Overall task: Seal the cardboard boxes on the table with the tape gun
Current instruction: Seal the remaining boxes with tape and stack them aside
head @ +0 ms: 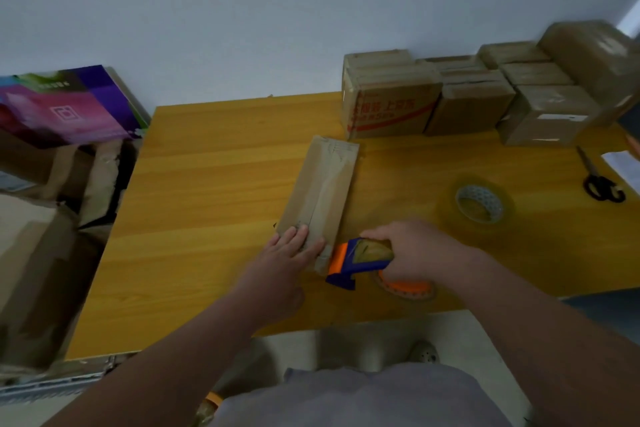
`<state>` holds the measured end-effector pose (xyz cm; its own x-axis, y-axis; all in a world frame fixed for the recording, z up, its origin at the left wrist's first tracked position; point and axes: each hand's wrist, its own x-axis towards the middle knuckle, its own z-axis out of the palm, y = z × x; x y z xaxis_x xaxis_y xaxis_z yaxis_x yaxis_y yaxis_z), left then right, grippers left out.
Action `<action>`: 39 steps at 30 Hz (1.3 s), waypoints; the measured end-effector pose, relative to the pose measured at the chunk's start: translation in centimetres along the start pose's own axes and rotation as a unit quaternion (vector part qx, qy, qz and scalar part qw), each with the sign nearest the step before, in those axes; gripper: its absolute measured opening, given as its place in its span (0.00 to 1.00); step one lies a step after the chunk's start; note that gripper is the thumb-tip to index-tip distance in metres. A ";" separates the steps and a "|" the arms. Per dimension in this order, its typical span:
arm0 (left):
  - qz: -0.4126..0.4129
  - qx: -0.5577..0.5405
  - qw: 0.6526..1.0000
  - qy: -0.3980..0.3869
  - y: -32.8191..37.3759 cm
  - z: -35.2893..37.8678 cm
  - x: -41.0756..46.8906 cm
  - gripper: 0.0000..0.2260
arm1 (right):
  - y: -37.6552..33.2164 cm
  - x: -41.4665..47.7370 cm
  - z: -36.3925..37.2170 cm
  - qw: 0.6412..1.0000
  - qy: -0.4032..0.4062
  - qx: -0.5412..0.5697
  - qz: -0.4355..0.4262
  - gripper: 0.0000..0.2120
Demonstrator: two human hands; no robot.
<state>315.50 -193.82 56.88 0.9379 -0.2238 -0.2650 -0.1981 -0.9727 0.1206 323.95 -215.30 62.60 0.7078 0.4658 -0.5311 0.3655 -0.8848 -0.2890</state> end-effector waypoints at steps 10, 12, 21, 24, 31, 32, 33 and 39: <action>-0.014 0.020 1.000 0.018 0.4 -0.3 0.2 0.34 | 1.1 1.5 -0.2 0.985 -0.105 0.127 0.045 0.27; -0.023 0.029 0.999 0.019 0.5 -0.1 0.3 0.33 | 1.2 1.5 0.0 0.983 -0.112 0.136 0.056 0.29; -0.026 0.043 0.998 0.047 0.5 0.2 0.6 0.31 | 3.1 0.4 0.7 0.987 -0.081 0.111 0.080 0.30; -0.031 0.061 0.996 0.056 0.6 0.1 0.7 0.30 | 4.4 -0.5 0.9 0.990 -0.022 0.108 0.091 0.35; 0.000 0.093 0.985 0.143 -0.2 -1.1 1.5 0.21 | 5.6 -0.1 3.6 0.974 0.137 0.124 0.131 0.33; -0.005 0.096 0.985 0.141 -0.2 -2.1 1.7 0.20 | 5.8 -0.1 4.1 0.971 0.141 0.127 0.143 0.33; -0.010 0.099 0.985 0.141 -0.1 -3.4 1.8 0.19 | 6.1 0.1 4.6 0.969 0.145 0.130 0.151 0.35; -0.092 -0.023 0.973 0.212 -0.9 -12.4 3.8 0.09 | 6.4 0.7 5.0 0.982 0.075 0.074 0.158 0.40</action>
<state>322.75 -193.09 67.62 0.9914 0.0085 0.1304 -0.0118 -0.9879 0.1545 323.71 -220.57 56.41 0.8572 0.1522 -0.4919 0.0303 -0.9686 -0.2469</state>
